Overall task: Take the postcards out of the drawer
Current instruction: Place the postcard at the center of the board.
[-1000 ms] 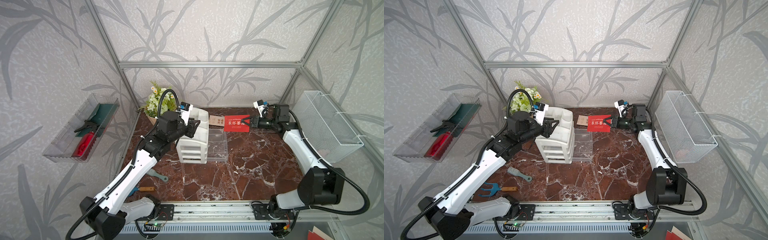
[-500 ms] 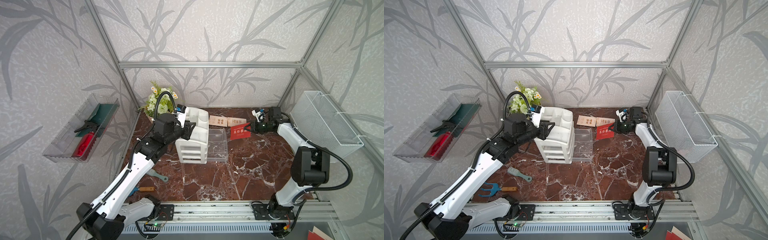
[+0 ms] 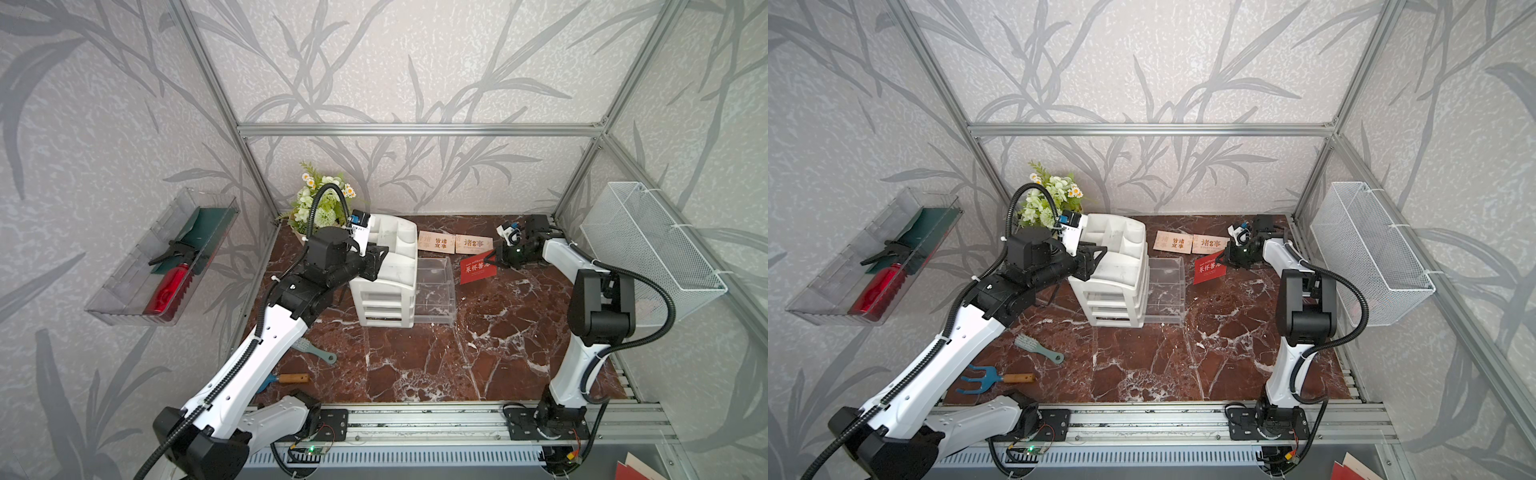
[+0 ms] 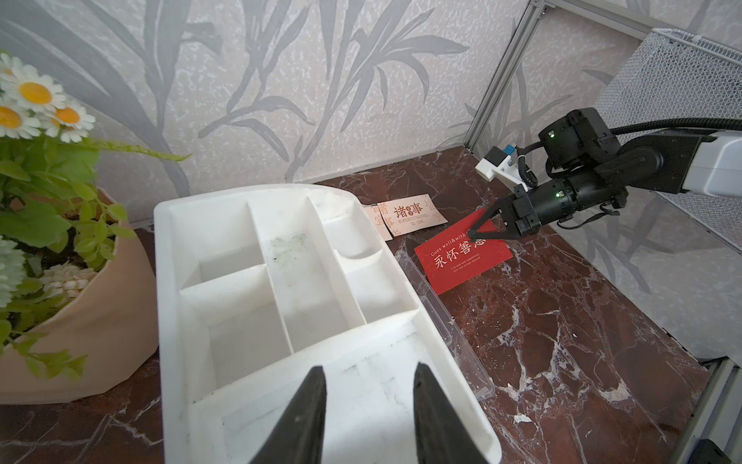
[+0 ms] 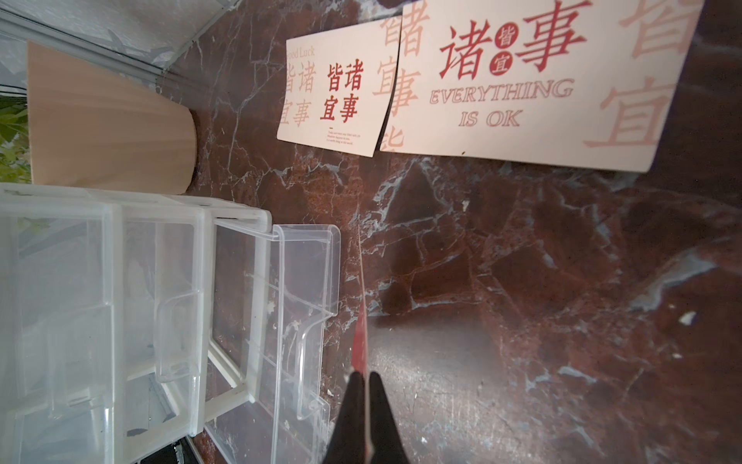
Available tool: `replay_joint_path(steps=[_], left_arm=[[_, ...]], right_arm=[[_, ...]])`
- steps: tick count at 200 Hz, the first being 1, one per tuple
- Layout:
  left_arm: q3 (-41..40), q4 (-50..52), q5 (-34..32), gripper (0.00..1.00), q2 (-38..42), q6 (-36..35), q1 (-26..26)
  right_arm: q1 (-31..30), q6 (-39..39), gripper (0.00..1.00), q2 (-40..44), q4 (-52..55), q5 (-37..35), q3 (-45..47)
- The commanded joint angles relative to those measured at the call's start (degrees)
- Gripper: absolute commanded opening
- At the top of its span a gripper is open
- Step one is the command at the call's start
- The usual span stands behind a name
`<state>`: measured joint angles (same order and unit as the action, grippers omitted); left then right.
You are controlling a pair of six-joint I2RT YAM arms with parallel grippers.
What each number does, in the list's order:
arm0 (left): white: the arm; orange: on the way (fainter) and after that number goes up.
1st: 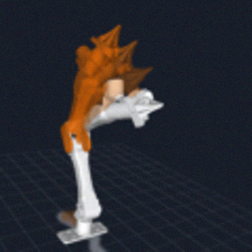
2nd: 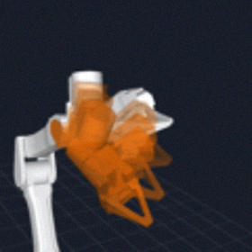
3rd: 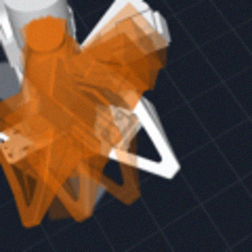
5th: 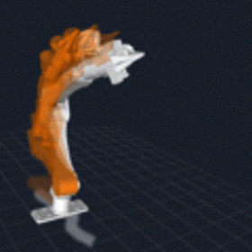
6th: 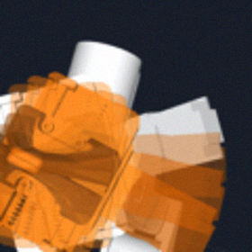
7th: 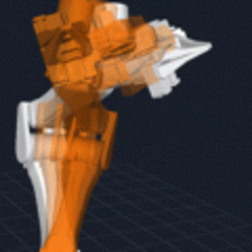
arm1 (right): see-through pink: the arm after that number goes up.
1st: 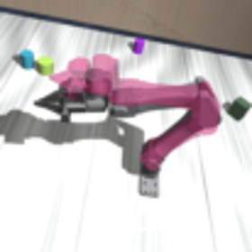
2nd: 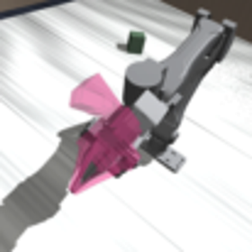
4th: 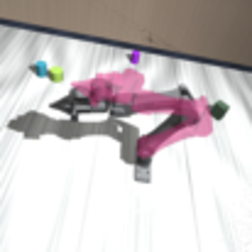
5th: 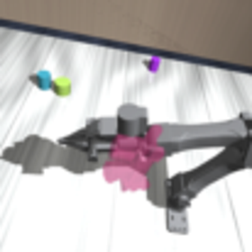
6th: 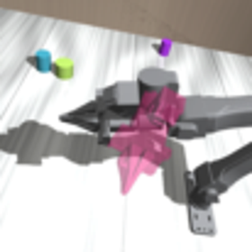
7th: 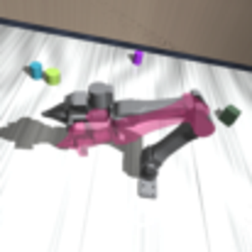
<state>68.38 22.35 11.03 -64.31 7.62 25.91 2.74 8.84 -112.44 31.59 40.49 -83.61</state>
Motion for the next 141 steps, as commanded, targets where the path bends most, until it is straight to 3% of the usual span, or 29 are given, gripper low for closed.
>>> replay_joint_path(steps=[1,141], left_arm=[[-0.70,0.31,0.53,0.36,0.85,-0.32,-0.36],[-2.02,-0.03,1.09,0.36,1.52,0.05,-1.29]], right_arm=[[0.42,-0.80,0.00,-2.15,1.05,0.09,-2.01],[2.70,-2.57,0.17,-8.91,4.35,-2.17,-6.96]])
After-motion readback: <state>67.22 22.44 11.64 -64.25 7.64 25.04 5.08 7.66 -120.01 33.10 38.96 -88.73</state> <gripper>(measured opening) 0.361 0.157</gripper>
